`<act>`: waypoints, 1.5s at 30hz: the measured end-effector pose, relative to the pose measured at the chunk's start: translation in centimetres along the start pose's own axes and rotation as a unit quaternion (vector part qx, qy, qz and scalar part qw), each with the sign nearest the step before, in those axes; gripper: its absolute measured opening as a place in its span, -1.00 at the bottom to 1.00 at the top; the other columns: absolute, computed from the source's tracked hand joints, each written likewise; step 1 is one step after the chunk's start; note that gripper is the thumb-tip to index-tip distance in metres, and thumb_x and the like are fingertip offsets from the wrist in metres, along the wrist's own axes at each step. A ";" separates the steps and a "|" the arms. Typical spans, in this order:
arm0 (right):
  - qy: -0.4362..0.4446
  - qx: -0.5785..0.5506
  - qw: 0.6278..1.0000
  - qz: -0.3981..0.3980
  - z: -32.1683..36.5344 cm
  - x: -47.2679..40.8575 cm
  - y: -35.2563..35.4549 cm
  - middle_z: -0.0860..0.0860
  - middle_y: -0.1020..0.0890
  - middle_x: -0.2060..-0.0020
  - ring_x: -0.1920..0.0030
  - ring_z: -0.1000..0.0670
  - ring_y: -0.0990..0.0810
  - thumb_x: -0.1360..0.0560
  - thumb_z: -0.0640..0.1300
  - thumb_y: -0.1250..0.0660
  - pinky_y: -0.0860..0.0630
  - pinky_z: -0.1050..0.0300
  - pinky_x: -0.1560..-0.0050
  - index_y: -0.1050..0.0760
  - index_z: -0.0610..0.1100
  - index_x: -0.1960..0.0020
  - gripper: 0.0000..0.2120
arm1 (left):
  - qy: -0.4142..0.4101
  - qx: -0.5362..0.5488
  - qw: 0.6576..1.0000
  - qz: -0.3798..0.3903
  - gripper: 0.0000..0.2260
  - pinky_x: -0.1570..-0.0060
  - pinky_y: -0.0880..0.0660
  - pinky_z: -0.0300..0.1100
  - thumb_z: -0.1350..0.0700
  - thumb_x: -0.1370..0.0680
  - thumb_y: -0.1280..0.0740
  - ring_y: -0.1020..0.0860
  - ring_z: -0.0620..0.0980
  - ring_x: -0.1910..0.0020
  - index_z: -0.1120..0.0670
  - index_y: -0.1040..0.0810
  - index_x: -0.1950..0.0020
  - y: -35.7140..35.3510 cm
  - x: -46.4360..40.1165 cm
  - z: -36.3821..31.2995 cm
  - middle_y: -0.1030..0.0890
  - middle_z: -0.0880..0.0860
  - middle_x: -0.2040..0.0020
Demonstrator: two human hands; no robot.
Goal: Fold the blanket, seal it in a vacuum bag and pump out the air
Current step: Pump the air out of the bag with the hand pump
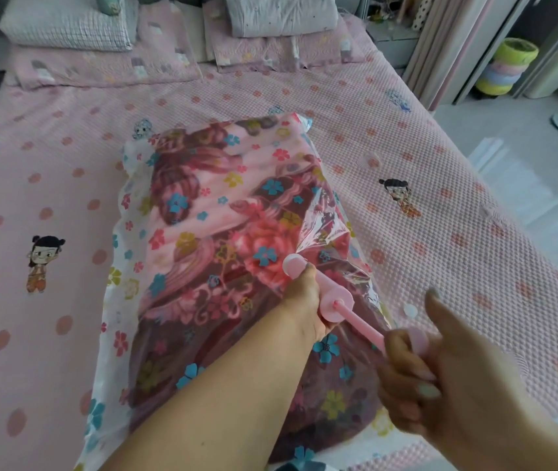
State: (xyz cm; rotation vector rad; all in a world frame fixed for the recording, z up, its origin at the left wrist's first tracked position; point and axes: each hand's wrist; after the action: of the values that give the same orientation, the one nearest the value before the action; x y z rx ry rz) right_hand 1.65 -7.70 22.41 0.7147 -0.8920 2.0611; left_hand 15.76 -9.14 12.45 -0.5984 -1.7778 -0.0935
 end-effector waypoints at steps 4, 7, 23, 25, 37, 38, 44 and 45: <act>0.039 0.014 0.995 -0.087 -0.3 -2.2 -1.0 -0.03 -0.14 0.61 0.54 0.01 -0.17 -0.54 0.35 0.04 -0.14 0.20 0.47 -0.15 -0.13 0.52 -0.33 | 0.003 -0.002 1.000 0.014 -0.49 0.29 -0.54 -0.22 -0.24 -0.55 -0.22 -0.61 0.16 -0.04 0.06 -0.38 -0.37 -0.5 0.2 0.1 -0.56 0.21 -0.18; 0.051 0.063 0.991 -0.102 0.9 -4.5 -2.2 -0.02 -0.14 0.55 0.50 0.01 -0.15 -0.60 0.26 0.07 -0.08 0.15 0.40 -0.11 -0.12 0.46 -0.40 | 0.007 -0.018 1.000 -0.014 -0.43 0.15 -0.57 -0.06 -0.30 -0.52 -0.21 -0.60 0.17 0.01 0.13 -0.43 -0.28 -0.6 -0.2 0.0 -0.59 0.21 -0.07; 0.029 0.031 0.997 -0.071 0.8 -3.8 -1.9 -0.03 -0.14 0.53 0.50 0.01 -0.16 -0.57 0.31 0.04 -0.12 0.18 0.43 -0.14 -0.12 0.47 -0.37 | 0.013 0.006 1.000 -0.001 -0.54 0.54 -0.44 -0.26 -0.22 -0.58 -0.14 -0.59 0.11 0.27 0.14 -0.44 -0.22 -0.4 -0.4 -0.2 -0.61 0.21 -0.06; -0.004 0.012 0.999 -0.049 0.4 -1.7 -0.8 -0.02 -0.15 0.60 0.55 0.02 -0.17 -0.52 0.37 0.03 -0.16 0.22 0.49 -0.17 -0.12 0.53 -0.33 | 0.019 0.028 0.999 0.014 -0.58 0.53 -0.45 -0.24 -0.16 -0.59 -0.16 -0.60 0.15 0.02 0.07 -0.39 -0.32 -0.1 -0.2 -0.3 -0.54 0.20 -0.19; 0.017 0.004 0.998 -0.059 1.2 -2.2 -0.8 -0.03 -0.14 0.59 0.52 0.01 -0.17 -0.54 0.35 0.05 -0.16 0.19 0.47 -0.15 -0.13 0.50 -0.34 | -0.004 0.020 0.999 0.041 -0.48 0.14 -0.52 -0.18 -0.23 -0.56 -0.16 -0.54 0.19 -0.19 0.06 -0.36 -0.39 -1.4 0.6 0.1 -0.50 0.21 -0.28; 0.012 -0.002 0.999 -0.042 1.0 -1.2 -0.2 -0.03 -0.14 0.61 0.54 0.01 -0.18 -0.52 0.38 0.04 -0.18 0.20 0.50 -0.16 -0.13 0.52 -0.32 | -0.007 0.026 0.998 0.048 -0.52 0.08 -0.48 -0.18 -0.19 -0.58 -0.15 -0.54 0.18 -0.19 0.05 -0.35 -0.40 -1.3 0.6 0.0 -0.50 0.20 -0.28; 0.042 0.012 0.994 -0.103 1.2 -3.1 -1.5 -0.02 -0.15 0.60 0.55 0.00 -0.16 -0.56 0.31 0.01 -0.12 0.17 0.47 -0.15 -0.11 0.51 -0.36 | -0.005 0.000 0.999 0.041 -0.46 0.22 -0.54 -0.14 -0.27 -0.55 -0.15 -0.62 0.17 0.06 0.09 -0.40 -0.35 -1.8 0.5 0.1 -0.59 0.22 -0.10; 0.044 0.023 0.992 -0.113 1.7 -3.9 -2.1 -0.02 -0.14 0.57 0.54 0.01 -0.15 -0.57 0.29 0.01 -0.08 0.17 0.42 -0.13 -0.12 0.48 -0.38 | -0.001 -0.004 0.999 0.035 -0.41 0.37 -0.51 -0.20 -0.32 -0.54 -0.13 -0.63 0.12 0.27 0.10 -0.42 -0.35 -1.8 0.5 0.0 -0.63 0.21 0.09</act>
State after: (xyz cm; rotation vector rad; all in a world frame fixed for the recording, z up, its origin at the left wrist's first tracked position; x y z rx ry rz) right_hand 5.86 -9.67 21.33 0.7097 -0.6830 1.8998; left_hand 14.86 -10.48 13.36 -0.6652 -1.7580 -0.0522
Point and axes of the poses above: each hand's wrist, its own x-axis away from the middle knuckle, its own y-axis out of the back of the hand, z = x × y
